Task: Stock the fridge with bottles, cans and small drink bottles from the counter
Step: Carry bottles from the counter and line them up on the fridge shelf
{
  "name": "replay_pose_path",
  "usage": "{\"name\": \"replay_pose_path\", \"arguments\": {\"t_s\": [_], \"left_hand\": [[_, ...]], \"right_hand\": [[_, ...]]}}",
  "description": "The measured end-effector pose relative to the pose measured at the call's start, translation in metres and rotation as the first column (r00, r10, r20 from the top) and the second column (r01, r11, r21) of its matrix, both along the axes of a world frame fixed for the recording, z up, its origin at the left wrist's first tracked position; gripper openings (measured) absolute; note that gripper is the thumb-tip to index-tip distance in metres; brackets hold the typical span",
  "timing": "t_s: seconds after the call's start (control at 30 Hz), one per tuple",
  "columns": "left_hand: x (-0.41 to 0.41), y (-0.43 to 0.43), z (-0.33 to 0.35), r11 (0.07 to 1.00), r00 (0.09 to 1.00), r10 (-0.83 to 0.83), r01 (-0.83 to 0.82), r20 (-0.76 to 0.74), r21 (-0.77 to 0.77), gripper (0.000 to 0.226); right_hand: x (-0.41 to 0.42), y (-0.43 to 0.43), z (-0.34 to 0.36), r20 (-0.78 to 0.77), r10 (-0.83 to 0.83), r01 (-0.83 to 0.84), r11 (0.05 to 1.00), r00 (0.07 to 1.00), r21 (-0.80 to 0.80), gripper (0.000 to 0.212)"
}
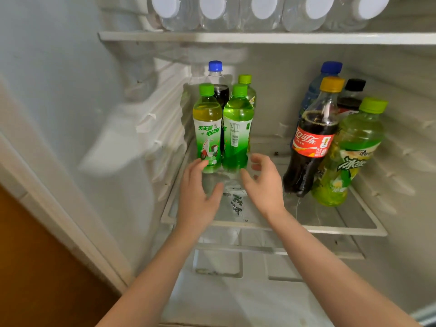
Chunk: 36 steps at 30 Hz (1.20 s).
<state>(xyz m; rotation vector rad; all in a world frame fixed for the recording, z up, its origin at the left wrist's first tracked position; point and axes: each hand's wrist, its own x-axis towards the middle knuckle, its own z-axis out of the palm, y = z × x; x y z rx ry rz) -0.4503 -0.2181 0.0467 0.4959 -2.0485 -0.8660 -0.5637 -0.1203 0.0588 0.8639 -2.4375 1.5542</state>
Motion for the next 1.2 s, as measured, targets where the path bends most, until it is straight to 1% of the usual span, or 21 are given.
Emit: {"name": "replay_pose_path", "arguments": {"t_s": [0.07, 0.1, 0.23, 0.3, 0.4, 0.47, 0.53, 0.6, 0.63, 0.67, 0.73, 0.83, 0.9, 0.97, 1.03, 1.07, 1.13, 1.2], "left_hand": [[0.022, 0.013, -0.007, 0.997, 0.997, -0.060, 0.058, -0.043, -0.041, 0.043], [0.032, 0.018, -0.010, 0.996, 0.995, -0.085, 0.084, -0.054, -0.028, 0.040], [0.071, 0.036, -0.021, 0.983, 0.990, -0.136, 0.138, -0.028, 0.118, 0.036], [0.094, 0.043, -0.029, 0.975, 0.985, -0.170, 0.164, 0.029, 0.150, 0.031], [0.134, 0.052, -0.053, 0.946, 0.954, -0.264, 0.228, 0.140, 0.230, 0.028], [0.160, 0.058, -0.074, 0.925, 0.913, -0.331, 0.263, 0.238, 0.275, 0.026], [0.183, 0.065, -0.097, 0.897, 0.847, -0.395, 0.273, 0.356, 0.347, 0.022], [0.205, 0.075, -0.126, 0.833, 0.751, -0.490, 0.253, 0.443, 0.492, 0.017], [0.216, 0.081, -0.141, 0.792, 0.686, -0.545, 0.234, 0.482, 0.564, 0.015], [0.225, 0.087, -0.159, 0.755, 0.610, -0.599, 0.215, 0.519, 0.619, 0.015], [0.244, 0.103, -0.197, 0.706, 0.444, -0.683, 0.194, 0.580, 0.681, 0.014], [0.278, 0.132, -0.256, 0.662, 0.186, -0.748, 0.151, 0.637, 0.734, 0.013], [0.307, 0.151, -0.288, 0.656, 0.050, -0.754, 0.081, 0.655, 0.750, 0.016], [0.335, 0.165, -0.310, 0.678, -0.097, -0.730, 0.025, 0.677, 0.735, 0.022], [0.359, 0.175, -0.320, 0.700, -0.238, -0.683, 0.055, 0.690, 0.712, 0.025], [0.368, 0.179, -0.324, 0.708, -0.291, -0.654, 0.091, 0.699, 0.700, 0.026], [0.380, 0.187, -0.326, 0.710, -0.378, -0.597, 0.163, 0.708, 0.685, 0.020], [0.384, 0.198, -0.331, 0.706, -0.428, -0.553, 0.217, 0.715, 0.674, 0.019]], "right_hand": [[0.019, 0.018, -0.004, 0.034, 0.041, -0.040, 0.998, 0.999, -0.050, 0.033], [0.029, 0.027, -0.007, 0.036, 0.049, -0.047, 0.997, 0.998, -0.065, 0.029], [0.081, 0.064, -0.019, -0.006, 0.025, -0.026, 0.992, 1.000, -0.125, 0.023], [0.107, 0.080, -0.025, 0.042, 0.027, -0.021, 0.988, 0.999, -0.154, 0.025], [0.140, 0.103, -0.040, 0.174, 0.023, 0.006, 0.986, 0.985, -0.165, 0.024], [0.164, 0.120, -0.058, 0.273, 0.003, 0.033, 0.991, 0.962, -0.128, 0.025], [0.192, 0.142, -0.083, 0.385, -0.036, 0.056, 0.997, 0.922, -0.043, 0.025], [0.226, 0.168, -0.115, 0.486, -0.106, 0.072, 0.994, 0.868, 0.087, 0.022], [0.245, 0.182, -0.132, 0.528, -0.144, 0.070, 0.985, 0.837, 0.158, 0.020], [0.264, 0.196, -0.150, 0.568, -0.189, 0.067, 0.971, 0.801, 0.230, 0.018], [0.307, 0.227, -0.186, 0.630, -0.304, 0.079, 0.930, 0.715, 0.359, 0.017], [0.380, 0.274, -0.237, 0.682, -0.485, 0.092, 0.845, 0.548, 0.526, 0.018], [0.435, 0.306, -0.263, 0.677, -0.602, 0.102, 0.774, 0.425, 0.624, 0.020], [0.489, 0.333, -0.282, 0.671, -0.681, 0.103, 0.720, 0.294, 0.686, 0.020], [0.538, 0.356, -0.291, 0.665, -0.729, 0.082, 0.681, 0.163, 0.727, 0.021], [0.558, 0.366, -0.294, 0.660, -0.743, 0.070, 0.668, 0.106, 0.741, 0.023], [0.593, 0.381, -0.294, 0.647, -0.763, 0.089, 0.644, -0.008, 0.760, 0.024], [0.619, 0.391, -0.292, 0.626, -0.775, 0.123, 0.615, -0.087, 0.779, 0.025]]}}
